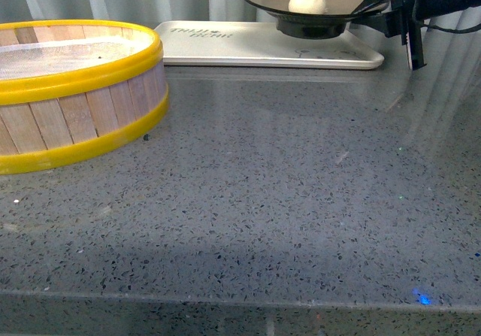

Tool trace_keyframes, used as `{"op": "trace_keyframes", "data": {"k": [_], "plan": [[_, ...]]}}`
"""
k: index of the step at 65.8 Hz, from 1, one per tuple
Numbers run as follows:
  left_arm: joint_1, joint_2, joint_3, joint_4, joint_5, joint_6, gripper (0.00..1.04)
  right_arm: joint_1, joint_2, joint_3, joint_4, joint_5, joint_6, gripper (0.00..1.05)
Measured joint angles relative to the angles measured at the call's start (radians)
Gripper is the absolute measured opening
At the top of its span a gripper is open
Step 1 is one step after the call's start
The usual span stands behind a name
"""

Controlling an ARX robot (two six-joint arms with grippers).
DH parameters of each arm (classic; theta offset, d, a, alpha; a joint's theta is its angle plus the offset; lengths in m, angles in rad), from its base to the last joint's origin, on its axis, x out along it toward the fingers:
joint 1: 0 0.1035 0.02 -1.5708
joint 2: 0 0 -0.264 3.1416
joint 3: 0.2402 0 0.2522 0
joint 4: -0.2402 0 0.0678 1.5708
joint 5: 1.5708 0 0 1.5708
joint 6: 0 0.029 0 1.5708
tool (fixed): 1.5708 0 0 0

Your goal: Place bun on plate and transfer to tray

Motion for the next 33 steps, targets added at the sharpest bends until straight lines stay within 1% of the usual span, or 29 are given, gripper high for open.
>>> {"op": "trace_keyframes", "data": {"k": [18, 29, 31, 33], "plan": [[0.0, 0.0, 0.0, 0.0, 0.0, 0.0, 0.98, 0.023, 0.023, 0.014, -0.063, 0.02, -0.008, 0.03], [0.0, 0.0, 0.0, 0.0, 0.0, 0.0, 0.98, 0.026, 0.023, 0.011, -0.06, 0.024, -0.009, 0.03], [0.0, 0.0, 0.0, 0.0, 0.0, 0.0, 0.98, 0.026, 0.023, 0.01, -0.06, 0.024, -0.01, 0.05], [0.0, 0.0, 0.0, 0.0, 0.0, 0.0, 0.98, 0.025, 0.023, 0.008, -0.06, 0.026, -0.009, 0.11]]}}
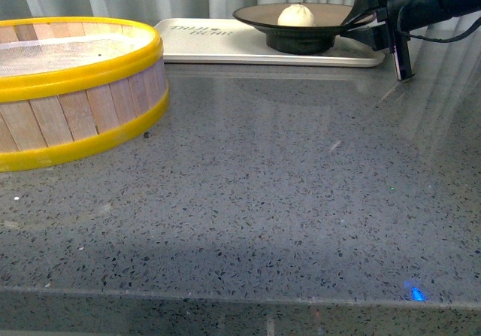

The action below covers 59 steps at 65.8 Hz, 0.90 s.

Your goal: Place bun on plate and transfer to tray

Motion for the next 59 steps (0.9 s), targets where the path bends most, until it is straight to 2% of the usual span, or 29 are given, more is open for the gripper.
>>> {"op": "trace_keyframes", "data": {"k": [14, 30, 36, 59], "plan": [[0.0, 0.0, 0.0, 0.0, 0.0, 0.0, 0.98, -0.015, 0.0, -0.002, 0.008, -0.003, 0.01, 0.44], [0.0, 0.0, 0.0, 0.0, 0.0, 0.0, 0.98, -0.029, 0.0, 0.047, -0.03, -0.003, 0.026, 0.98], [0.0, 0.0, 0.0, 0.0, 0.0, 0.0, 0.98, -0.03, 0.0, 0.064, -0.034, -0.003, 0.026, 0.95], [0.0, 0.0, 0.0, 0.0, 0.0, 0.0, 0.98, -0.037, -0.018, 0.043, -0.027, -0.006, 0.051, 0.96]]}}
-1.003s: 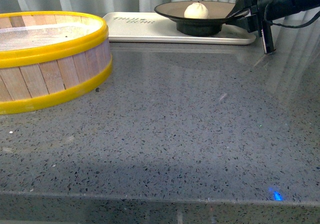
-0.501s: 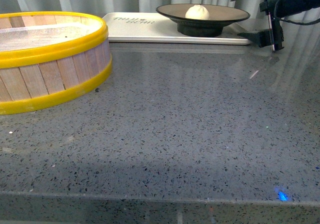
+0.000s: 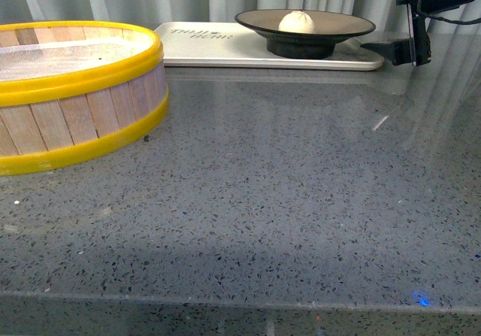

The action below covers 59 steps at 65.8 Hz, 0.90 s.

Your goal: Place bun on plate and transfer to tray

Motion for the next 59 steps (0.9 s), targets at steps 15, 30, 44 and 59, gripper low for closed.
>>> {"op": "trace_keyframes", "data": {"k": [15, 30, 44, 59], "plan": [[0.0, 0.0, 0.0, 0.0, 0.0, 0.0, 0.98, -0.021, -0.122, -0.183, 0.075, 0.034, 0.019, 0.96], [0.0, 0.0, 0.0, 0.0, 0.0, 0.0, 0.98, -0.096, -0.446, -0.597, 0.179, 0.171, -0.123, 0.96], [0.0, 0.0, 0.0, 0.0, 0.0, 0.0, 0.98, -0.24, -0.948, -1.084, 0.171, 0.398, -0.483, 0.96], [0.0, -0.001, 0.0, 0.0, 0.0, 0.0, 0.98, -0.375, -1.497, -1.453, 0.074, 0.518, -0.898, 0.96]]}}
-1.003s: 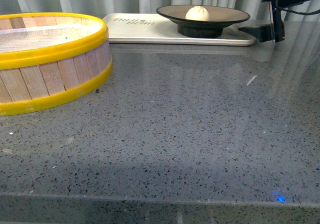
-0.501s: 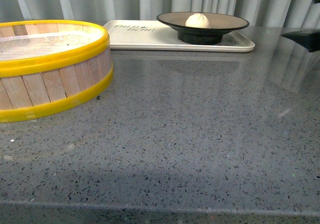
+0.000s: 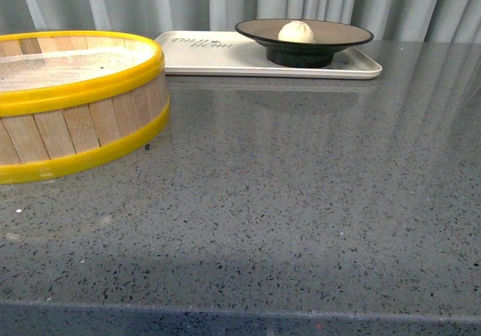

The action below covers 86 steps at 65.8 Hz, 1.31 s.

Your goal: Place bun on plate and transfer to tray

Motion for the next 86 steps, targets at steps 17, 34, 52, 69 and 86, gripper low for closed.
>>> {"op": "trace_keyframes", "data": {"k": [17, 34, 52, 69, 86], "plan": [[0.0, 0.0, 0.0, 0.0, 0.0, 0.0, 0.98, 0.137, -0.509, -0.191, -0.068, -0.205, -0.392, 0.66], [0.0, 0.0, 0.0, 0.0, 0.0, 0.0, 0.98, 0.35, -0.681, -0.393, -0.021, -0.05, -0.41, 0.16], [0.0, 0.0, 0.0, 0.0, 0.0, 0.0, 0.98, 0.351, -0.744, -0.463, -0.014, -0.051, -0.414, 0.02], [0.0, 0.0, 0.0, 0.0, 0.0, 0.0, 0.98, 0.351, -0.744, -0.463, -0.014, -0.051, -0.414, 0.02], [0.0, 0.0, 0.0, 0.0, 0.0, 0.0, 0.98, 0.351, -0.744, -0.463, -0.014, -0.051, -0.414, 0.02]]}}
